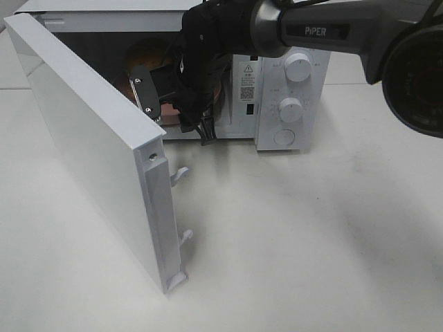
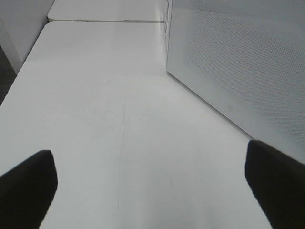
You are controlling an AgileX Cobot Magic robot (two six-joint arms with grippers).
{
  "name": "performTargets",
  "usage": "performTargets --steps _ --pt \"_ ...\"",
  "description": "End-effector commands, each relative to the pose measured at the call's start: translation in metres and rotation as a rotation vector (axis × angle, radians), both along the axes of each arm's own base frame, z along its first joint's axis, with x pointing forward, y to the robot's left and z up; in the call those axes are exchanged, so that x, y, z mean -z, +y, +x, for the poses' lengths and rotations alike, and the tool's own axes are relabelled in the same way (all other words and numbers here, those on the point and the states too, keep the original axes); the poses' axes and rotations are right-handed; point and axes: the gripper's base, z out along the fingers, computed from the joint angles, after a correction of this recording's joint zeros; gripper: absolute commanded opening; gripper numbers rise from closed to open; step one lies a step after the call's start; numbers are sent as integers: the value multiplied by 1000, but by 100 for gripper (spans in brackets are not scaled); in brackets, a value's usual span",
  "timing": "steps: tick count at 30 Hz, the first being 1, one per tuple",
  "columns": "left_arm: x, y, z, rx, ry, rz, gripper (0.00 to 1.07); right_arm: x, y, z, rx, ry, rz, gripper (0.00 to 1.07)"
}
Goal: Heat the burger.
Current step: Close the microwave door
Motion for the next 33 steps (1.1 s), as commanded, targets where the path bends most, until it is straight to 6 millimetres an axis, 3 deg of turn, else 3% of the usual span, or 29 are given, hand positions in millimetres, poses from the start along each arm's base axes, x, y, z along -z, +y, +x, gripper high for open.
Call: performTargets --steps 1,7,16,28,33 --pt "1 0 -3 -5 -18 -5 100 -8 0 -5 28 17 36 56" --pt "1 0 -3 -5 -18 -5 100 -13 -4 -13 31 1 78 61" --pt "1 0 -3 -5 -18 -5 100 -18 -20 -36 49 -29 133 77" --pt "1 0 -3 -5 -18 -5 100 -29 -46 -68 29 -69 142 76" --pt "1 0 -3 -5 -18 -5 100 -31 -72 -79 62 -71 144 76"
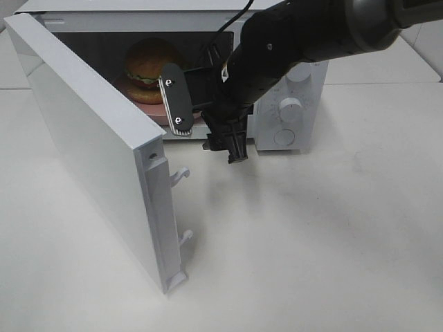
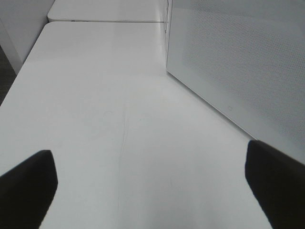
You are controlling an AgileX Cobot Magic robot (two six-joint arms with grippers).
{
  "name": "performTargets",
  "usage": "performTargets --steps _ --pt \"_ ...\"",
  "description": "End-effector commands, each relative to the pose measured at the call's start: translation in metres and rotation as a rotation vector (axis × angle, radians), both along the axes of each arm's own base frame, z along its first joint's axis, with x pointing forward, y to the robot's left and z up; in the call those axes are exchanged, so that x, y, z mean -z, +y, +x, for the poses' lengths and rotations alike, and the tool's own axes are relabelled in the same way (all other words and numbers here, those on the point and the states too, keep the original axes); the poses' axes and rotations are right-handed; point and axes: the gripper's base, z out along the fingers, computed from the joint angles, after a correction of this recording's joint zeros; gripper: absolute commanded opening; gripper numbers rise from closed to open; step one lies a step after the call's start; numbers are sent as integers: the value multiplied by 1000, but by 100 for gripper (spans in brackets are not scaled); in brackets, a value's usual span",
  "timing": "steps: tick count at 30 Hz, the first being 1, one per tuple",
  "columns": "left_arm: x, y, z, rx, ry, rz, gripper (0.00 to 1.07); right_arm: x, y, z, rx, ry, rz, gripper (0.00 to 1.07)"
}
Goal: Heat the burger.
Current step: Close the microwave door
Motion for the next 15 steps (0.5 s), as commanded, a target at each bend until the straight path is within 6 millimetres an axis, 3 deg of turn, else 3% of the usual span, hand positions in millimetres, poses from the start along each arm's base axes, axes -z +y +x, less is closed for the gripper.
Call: performTargets --steps 1,11,15 --pt "1 0 -3 -5 -18 -5 100 -5 -11 -3 16 -13 9 76" --pt "1 0 -3 -5 -18 -5 100 -9 -55 -33 78 15 3 76" --pt "1 0 -3 -5 -18 -5 100 -12 -62 -43 123 37 28 76"
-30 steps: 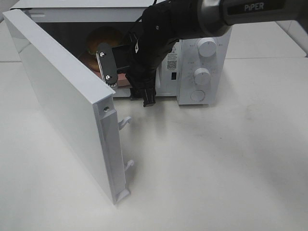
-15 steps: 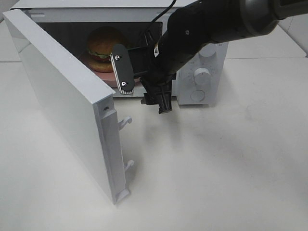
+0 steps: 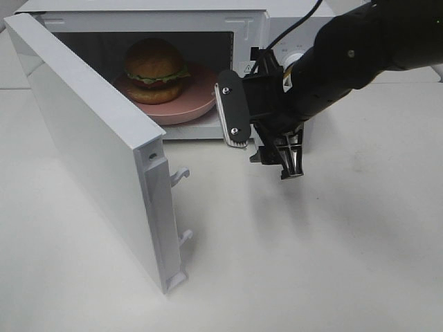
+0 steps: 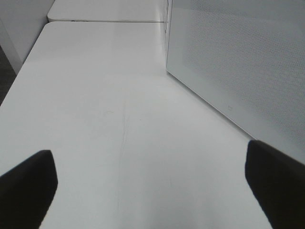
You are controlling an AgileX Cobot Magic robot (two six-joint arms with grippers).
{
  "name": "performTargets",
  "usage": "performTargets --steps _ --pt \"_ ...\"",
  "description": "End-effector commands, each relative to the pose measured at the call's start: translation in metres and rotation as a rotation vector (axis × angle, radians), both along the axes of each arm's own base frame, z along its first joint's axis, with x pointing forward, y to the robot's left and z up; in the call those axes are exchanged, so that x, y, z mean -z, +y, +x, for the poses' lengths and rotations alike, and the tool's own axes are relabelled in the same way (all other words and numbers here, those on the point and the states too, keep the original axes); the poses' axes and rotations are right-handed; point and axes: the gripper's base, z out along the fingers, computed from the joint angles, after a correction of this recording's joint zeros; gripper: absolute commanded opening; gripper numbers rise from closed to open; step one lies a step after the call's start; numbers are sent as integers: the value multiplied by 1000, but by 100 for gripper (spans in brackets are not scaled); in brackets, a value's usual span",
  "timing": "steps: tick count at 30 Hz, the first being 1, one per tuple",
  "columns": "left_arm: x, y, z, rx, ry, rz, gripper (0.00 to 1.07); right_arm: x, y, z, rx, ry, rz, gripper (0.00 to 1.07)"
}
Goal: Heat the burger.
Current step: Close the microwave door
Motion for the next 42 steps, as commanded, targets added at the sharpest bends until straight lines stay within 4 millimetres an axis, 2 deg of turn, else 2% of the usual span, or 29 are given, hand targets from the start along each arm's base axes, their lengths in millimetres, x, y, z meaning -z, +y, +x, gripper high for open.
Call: performTargets --steps 1,13,15,18,19,21,23,24,26,28,29,35,42 --pt "1 0 -3 -5 -18 -5 100 -7 -9 -12 70 14 48 76" --pt "1 0 -3 -5 -18 -5 100 -18 -33 -51 324 96 212 76" --pt "1 0 -3 -5 -18 -5 100 -21 -43 -67 423 135 263 76" --pt "1 0 -3 -5 -18 -5 100 -21 -46 -71 457 151 275 76" --pt "1 0 -3 -5 -18 -5 100 -24 -51 -80 535 190 300 76" --pt "1 0 -3 -5 -18 -5 100 -26 -53 -83 571 204 311 76" --pt "1 0 -3 -5 -18 -5 100 -35 -64 -99 792 295 365 76" --pt "1 0 -3 -5 -18 -5 100 -35 -64 -99 792 295 365 76" --pt "1 0 -3 -5 -18 -5 100 -42 -73 -110 960 354 393 76" --pt "1 0 -3 -5 -18 -5 100 -44 -76 -115 999 369 388 76" --pt "1 0 -3 -5 -18 -5 100 -49 -82 -124 1044 391 359 76" --pt "1 0 -3 -5 -18 -5 100 -61 -96 -145 1127 431 310 76" --pt "1 0 -3 -5 -18 -5 100 -84 -119 -180 1167 439 286 76"
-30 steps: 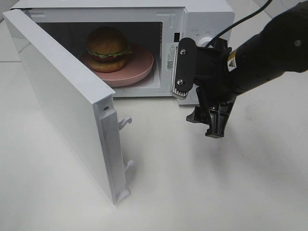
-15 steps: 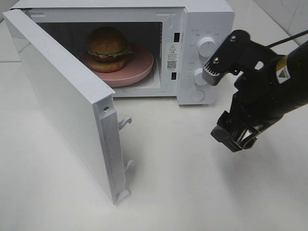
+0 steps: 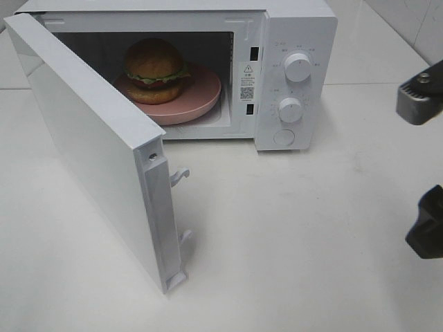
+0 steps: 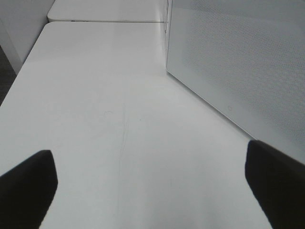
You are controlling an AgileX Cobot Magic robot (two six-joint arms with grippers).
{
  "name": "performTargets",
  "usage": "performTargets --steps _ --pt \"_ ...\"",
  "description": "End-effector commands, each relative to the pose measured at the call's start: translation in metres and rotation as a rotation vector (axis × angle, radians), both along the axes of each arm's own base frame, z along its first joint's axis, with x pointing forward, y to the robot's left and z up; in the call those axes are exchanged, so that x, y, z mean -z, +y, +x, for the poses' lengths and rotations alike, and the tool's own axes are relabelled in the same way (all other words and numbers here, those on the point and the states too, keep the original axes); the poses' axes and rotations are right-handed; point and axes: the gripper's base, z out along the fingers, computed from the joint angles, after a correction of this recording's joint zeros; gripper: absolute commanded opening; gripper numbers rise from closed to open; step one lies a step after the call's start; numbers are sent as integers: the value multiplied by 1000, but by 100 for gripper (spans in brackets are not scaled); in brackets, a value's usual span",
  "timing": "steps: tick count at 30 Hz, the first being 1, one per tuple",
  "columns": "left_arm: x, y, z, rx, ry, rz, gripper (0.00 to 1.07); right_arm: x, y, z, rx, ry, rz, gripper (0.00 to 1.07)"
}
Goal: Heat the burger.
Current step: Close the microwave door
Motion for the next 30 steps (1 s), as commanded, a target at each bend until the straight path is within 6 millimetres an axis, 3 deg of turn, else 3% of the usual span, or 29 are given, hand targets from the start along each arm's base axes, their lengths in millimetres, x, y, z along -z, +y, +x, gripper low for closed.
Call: performTargets --steps 1,14,23,30 --pt "1 0 -3 -5 -18 -5 100 -6 -7 -12 16 9 0 76" --pt "1 0 -3 -5 -18 -5 100 -33 -37 -58 33 -162 106 76" --pt "1 0 -3 -5 -18 -5 100 -17 -58 -82 211 -241 207 76" --pt "1 0 -3 -5 -18 -5 100 -2 -70 -104 308 -397 248 76"
